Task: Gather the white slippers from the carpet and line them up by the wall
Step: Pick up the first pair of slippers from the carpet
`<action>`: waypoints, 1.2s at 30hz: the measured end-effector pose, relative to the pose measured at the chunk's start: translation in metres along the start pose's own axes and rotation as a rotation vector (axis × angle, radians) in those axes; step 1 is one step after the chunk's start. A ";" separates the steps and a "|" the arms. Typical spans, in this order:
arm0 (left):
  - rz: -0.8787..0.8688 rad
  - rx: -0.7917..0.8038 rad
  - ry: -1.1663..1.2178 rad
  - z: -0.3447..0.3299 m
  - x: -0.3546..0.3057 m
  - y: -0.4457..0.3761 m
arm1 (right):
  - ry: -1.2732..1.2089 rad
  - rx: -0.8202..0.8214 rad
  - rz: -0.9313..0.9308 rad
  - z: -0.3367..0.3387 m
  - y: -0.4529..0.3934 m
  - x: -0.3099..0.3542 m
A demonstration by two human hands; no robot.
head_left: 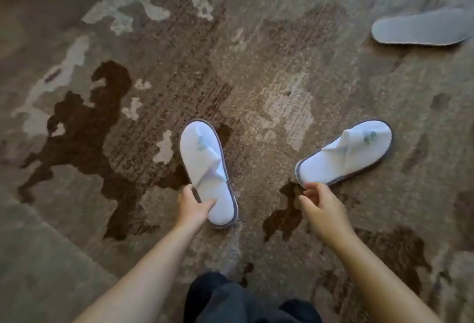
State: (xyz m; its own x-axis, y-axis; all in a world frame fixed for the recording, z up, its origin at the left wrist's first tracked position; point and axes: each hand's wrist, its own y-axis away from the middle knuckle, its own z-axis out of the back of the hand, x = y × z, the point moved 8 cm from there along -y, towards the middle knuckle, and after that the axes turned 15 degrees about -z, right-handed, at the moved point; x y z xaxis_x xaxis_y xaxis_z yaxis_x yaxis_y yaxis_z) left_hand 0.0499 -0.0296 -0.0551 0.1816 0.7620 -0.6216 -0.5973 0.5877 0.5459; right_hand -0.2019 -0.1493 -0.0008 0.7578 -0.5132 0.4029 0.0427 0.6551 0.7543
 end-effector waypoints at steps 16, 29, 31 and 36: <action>-0.055 -0.307 -0.050 -0.033 0.024 -0.054 | -0.271 -0.471 -0.238 0.021 -0.106 -0.073; -0.410 -0.105 0.162 -0.070 -0.067 -0.060 | -0.522 -0.491 -0.404 0.018 -0.140 -0.083; -0.433 -0.081 0.196 -0.079 -0.078 -0.058 | -0.553 -0.511 -0.315 0.022 -0.139 -0.075; -0.358 -0.027 0.371 -0.082 -0.116 -0.030 | -0.703 -0.386 -0.141 0.048 -0.106 -0.051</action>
State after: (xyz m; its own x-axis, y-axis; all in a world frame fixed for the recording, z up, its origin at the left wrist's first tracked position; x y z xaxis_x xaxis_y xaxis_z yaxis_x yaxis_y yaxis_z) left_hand -0.0177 -0.1575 -0.0456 0.0919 0.3636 -0.9270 -0.5696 0.7828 0.2506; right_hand -0.2762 -0.2189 -0.0762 0.1482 -0.7491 0.6457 0.4260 0.6375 0.6419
